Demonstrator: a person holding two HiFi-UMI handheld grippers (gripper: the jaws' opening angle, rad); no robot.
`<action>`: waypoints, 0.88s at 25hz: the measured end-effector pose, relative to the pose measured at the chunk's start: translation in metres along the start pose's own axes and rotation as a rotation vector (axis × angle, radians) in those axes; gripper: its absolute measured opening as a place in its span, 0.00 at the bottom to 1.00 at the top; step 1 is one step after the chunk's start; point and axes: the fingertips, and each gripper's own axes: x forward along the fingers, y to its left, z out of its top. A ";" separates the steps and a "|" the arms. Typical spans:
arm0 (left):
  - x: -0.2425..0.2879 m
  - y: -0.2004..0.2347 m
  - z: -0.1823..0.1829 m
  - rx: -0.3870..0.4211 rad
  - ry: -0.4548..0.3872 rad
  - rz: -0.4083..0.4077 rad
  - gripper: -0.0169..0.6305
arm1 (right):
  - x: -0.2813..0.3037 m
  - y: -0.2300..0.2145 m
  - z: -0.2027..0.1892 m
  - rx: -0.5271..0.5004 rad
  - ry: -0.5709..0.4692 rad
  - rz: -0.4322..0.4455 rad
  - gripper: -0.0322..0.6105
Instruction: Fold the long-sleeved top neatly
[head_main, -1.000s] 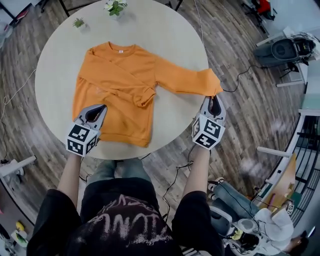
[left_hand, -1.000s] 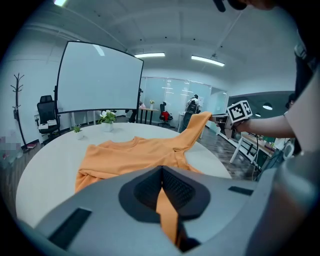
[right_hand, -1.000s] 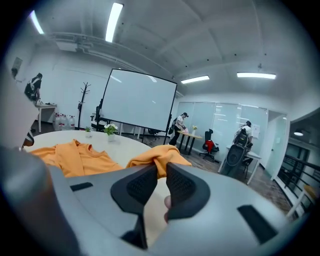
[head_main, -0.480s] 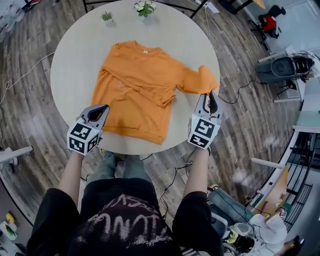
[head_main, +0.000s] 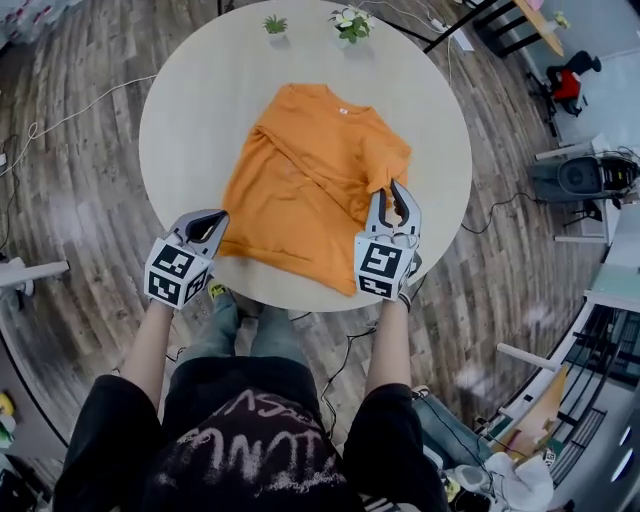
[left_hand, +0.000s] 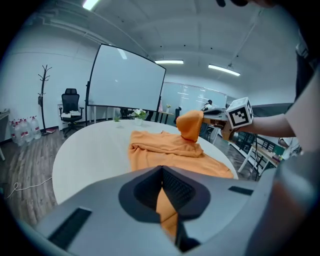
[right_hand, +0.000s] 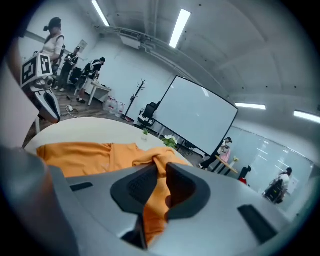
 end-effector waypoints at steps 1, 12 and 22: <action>-0.003 0.004 -0.003 -0.005 0.002 0.005 0.04 | 0.004 0.013 0.001 -0.003 0.000 0.022 0.14; -0.026 0.038 -0.031 -0.049 0.031 0.044 0.04 | 0.025 0.126 -0.001 -0.016 0.031 0.211 0.18; -0.035 0.046 -0.045 -0.055 0.055 0.039 0.04 | 0.028 0.177 0.015 0.007 -0.004 0.295 0.17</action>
